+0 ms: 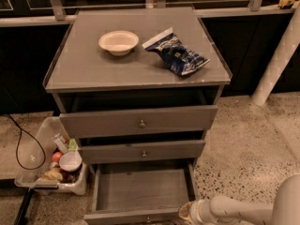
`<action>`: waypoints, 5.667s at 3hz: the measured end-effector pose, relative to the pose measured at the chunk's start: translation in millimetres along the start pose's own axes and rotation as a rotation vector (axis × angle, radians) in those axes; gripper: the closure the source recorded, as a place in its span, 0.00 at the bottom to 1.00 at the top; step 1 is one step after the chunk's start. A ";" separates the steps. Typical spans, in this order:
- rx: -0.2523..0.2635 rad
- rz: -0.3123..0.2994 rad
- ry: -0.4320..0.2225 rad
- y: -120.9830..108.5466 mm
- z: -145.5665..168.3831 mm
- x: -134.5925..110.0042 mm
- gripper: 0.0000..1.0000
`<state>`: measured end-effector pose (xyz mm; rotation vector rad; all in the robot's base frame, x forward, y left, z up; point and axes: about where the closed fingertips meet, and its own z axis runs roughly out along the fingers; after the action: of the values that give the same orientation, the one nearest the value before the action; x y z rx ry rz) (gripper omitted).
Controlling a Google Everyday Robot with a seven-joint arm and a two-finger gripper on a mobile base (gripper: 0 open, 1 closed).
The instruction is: Close bottom drawer
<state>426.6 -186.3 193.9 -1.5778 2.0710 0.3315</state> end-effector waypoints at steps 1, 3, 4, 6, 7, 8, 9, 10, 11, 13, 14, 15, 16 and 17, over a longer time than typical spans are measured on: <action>-0.050 -0.019 0.000 35.3 -1.7 -1.4 1.00; -0.071 0.026 0.004 27.0 37.9 11.4 1.00; -0.069 0.028 0.003 25.1 39.7 12.1 1.00; -0.124 0.024 -0.165 22.1 27.7 -15.1 0.81; -0.124 0.024 -0.165 22.1 27.7 -15.1 0.89; -0.124 0.024 -0.165 22.1 27.7 -15.2 0.86; -0.124 0.024 -0.165 22.1 27.7 -15.2 0.63; -0.124 0.024 -0.165 22.2 27.8 -15.2 0.40; -0.124 0.023 -0.166 22.0 27.8 -15.3 0.16; -0.112 -0.003 -0.180 13.2 31.6 -21.3 0.19; -0.079 -0.042 -0.188 -29.2 42.6 -32.6 0.42; -0.041 -0.074 -0.173 -101.3 59.0 -47.2 0.66; -0.035 -0.076 -0.170 -107.2 59.6 -48.0 0.89; -0.002 -0.071 -0.163 -134.3 63.5 -54.5 1.00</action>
Offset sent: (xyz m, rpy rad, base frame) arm -0.0257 0.0074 -0.0009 0.0016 0.0220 0.0335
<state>580.4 -150.2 184.5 -1.5669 1.8880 0.4224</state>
